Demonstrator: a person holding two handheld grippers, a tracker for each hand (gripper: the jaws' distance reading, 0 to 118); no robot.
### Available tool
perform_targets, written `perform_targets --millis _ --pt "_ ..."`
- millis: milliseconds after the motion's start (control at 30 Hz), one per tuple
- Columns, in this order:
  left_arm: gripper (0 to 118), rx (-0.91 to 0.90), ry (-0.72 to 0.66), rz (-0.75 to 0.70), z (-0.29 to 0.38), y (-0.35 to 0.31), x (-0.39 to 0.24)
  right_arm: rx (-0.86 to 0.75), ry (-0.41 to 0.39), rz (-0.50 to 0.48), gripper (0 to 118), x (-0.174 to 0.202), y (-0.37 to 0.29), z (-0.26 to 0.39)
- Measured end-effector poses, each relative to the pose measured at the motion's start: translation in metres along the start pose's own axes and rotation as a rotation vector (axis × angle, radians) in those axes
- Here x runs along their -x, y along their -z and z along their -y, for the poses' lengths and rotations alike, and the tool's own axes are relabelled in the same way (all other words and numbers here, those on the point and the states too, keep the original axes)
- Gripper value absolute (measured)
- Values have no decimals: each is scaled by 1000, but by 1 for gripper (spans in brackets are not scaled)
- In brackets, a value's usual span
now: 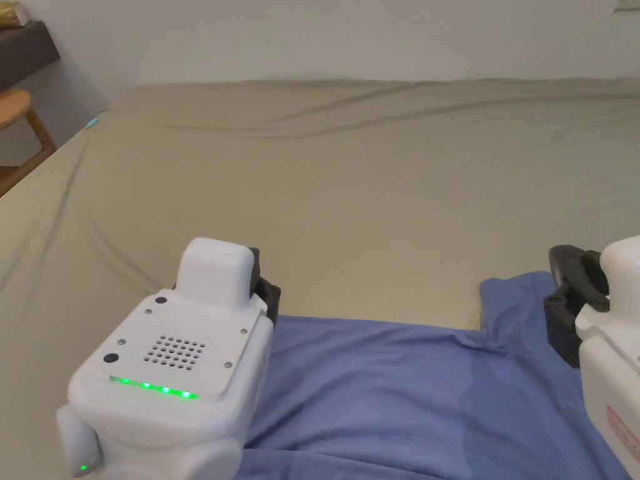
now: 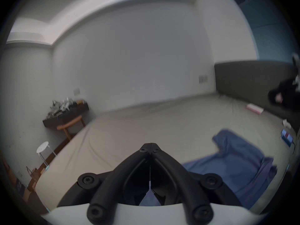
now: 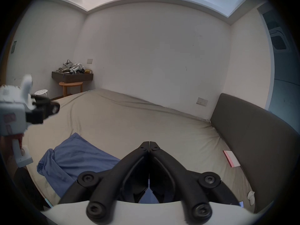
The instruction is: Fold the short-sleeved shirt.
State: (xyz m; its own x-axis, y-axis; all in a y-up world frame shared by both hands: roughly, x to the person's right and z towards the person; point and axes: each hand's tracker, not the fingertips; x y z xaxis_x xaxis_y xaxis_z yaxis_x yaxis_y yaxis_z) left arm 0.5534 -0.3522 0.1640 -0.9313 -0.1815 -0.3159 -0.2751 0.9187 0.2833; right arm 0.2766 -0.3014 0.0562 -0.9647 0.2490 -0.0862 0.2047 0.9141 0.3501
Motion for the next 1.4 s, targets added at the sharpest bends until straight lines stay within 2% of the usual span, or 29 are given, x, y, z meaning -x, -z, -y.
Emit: perform_targets --millis 167,267,300,333,400,433,467,567,667,700,733,767,800,833,867,900,967,1000,1033,1067,1100,1233,1333,1367,1400 --pt "0 356 -81 -23 88 95 42 91 25 9 1 -14 31 32" --pt "0 518 -78 -76 114 151 73 163 11 25 1 -28 50 46" --pt "10 499 -105 -76 119 169 84 172 14 32 1 -32 54 49" --pt "31 507 -140 -70 120 183 95 185 18 32 1 -37 58 51" --pt "89 535 -219 -85 119 212 112 215 21 44 1 -47 66 56" --pt "97 543 -246 -81 119 225 118 227 16 53 1 -50 68 59" --pt "97 545 -268 -74 119 235 122 238 11 60 1 -54 71 61" --pt "97 557 -260 -48 115 256 120 280 7 78 1 -64 78 69" --pt "97 622 -166 -55 123 269 106 332 42 79 1 -78 88 78" --pt "97 596 -184 -56 120 267 105 347 48 82 1 -81 90 81" --pt "93 596 -185 -55 115 266 105 365 50 84 1 -85 94 83" --pt "82 601 -177 -18 111 264 103 378 53 87 1 -89 98 85" --pt "57 576 -156 11 109 257 99 391 67 83 1 -94 102 87" --pt "26 564 -114 35 105 253 89 407 86 79 1 -99 107 88" --pt "3 566 -23 -17 103 250 80 423 100 78 1 -103 112 88" --pt "3 534 35 -33 99 240 74 434 119 70 1 -109 119 88" --pt "3 491 -15 -5 90 224 73 478 158 71 2 -119 133 89" --pt "3 470 -49 -6 82 215 76 493 181 66 18 -125 142 90" --pt "3 453 -62 -15 74 203 78 515 213 47 46 -133 153 93" --pt "3 431 -60 -19 68 193 79 553 235 43 82 -140 164 97" --pt "3 401 -41 -20 61 180 78 625 245 46 110 -149 179 105" --pt "3 345 -19 -12 45 138 75 752 320 -28 112 -164 225 144" --pt "3 337 0 -11 47 117 72 850 301 32 112 -162 252 175" --pt "3 339 13 -7 49 112 70 872 293 38 109 -162 255 184" --pt "3 348 27 -8 52 107 68 887 286 35 96 -158 258 189"
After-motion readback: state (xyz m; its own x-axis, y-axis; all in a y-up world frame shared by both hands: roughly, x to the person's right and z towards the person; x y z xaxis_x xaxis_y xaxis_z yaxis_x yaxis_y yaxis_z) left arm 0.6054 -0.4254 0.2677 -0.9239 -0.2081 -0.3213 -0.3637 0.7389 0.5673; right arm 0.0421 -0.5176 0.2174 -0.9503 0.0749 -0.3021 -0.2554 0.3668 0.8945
